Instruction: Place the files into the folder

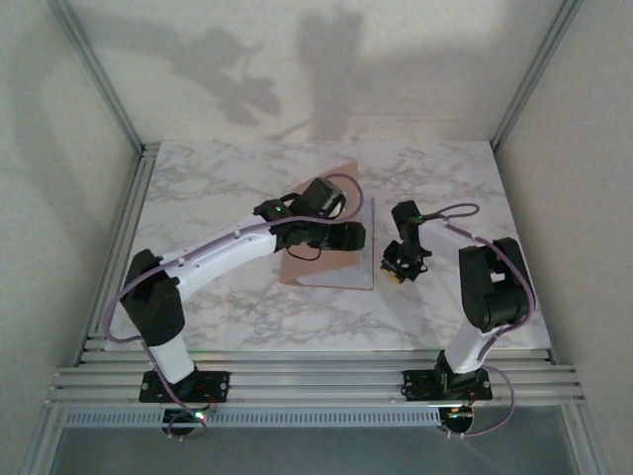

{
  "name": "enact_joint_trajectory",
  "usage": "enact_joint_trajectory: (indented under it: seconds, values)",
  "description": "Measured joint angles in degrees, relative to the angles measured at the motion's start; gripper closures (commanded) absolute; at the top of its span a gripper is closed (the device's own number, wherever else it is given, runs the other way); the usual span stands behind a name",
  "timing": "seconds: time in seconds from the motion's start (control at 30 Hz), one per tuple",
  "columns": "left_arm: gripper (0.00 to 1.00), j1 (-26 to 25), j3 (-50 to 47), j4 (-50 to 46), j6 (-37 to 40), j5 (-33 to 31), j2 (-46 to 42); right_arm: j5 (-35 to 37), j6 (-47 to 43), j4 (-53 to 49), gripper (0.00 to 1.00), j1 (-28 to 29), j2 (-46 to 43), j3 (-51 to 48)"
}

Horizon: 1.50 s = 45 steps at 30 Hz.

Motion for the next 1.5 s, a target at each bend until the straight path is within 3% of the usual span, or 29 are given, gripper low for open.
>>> enact_joint_trajectory:
  seconds: [0.07, 0.17, 0.23, 0.27, 0.3, 0.33, 0.7, 0.87, 1.03, 1.23, 1.5]
  values:
    - [0.00, -0.1, 0.9, 1.4, -1.0, 0.5, 0.9, 3.4, 0.5, -2.4, 0.67, 0.0, -2.5, -0.1]
    - [0.01, 0.2, 1.9, 2.7, -2.2, 0.2, 0.9, 7.8, 0.9, -5.9, 0.57, 0.0, -7.9, -0.1]
    - [0.00, 1.2, 1.9, 3.4, -3.0, -0.9, 0.4, 10.3, 0.8, -8.2, 0.46, 0.0, -12.8, -0.1]
    - [0.00, 2.0, 1.5, 3.4, -3.6, -1.7, -0.1, 11.2, 0.5, -9.0, 0.31, 0.0, -14.9, 0.0]
    - [0.00, 2.8, 0.9, 3.8, -3.9, -2.4, -0.8, 11.7, -0.1, -9.7, 0.04, 0.0, -17.1, 0.0]
    - [0.00, 3.7, 0.1, 4.0, -4.3, -3.1, -1.7, 12.0, -0.4, -10.0, 0.01, 0.0, -19.0, 0.0]
    - [0.00, 15.2, -12.6, 2.8, -7.0, -19.3, -17.4, 8.1, -8.5, -7.0, 0.01, 0.0, -38.7, -1.0]
    - [0.00, 18.2, -18.2, 1.4, -8.1, -28.5, -21.7, 17.9, -12.0, -6.8, 0.01, 0.0, -41.9, -1.0]
    - [0.00, 18.3, -24.5, 1.6, -9.3, -38.9, -26.4, 28.7, -20.7, 8.1, 0.01, -0.1, -48.3, -13.7]
    - [0.00, 18.3, -33.7, 5.9, -8.7, -48.8, -33.2, 34.6, -32.2, 26.4, 0.01, -1.9, -44.8, -27.6]
    - [0.00, 18.3, -42.7, 12.5, -5.4, -54.0, -39.4, 32.2, -40.8, 46.6, 0.01, -5.4, -29.0, -30.1]
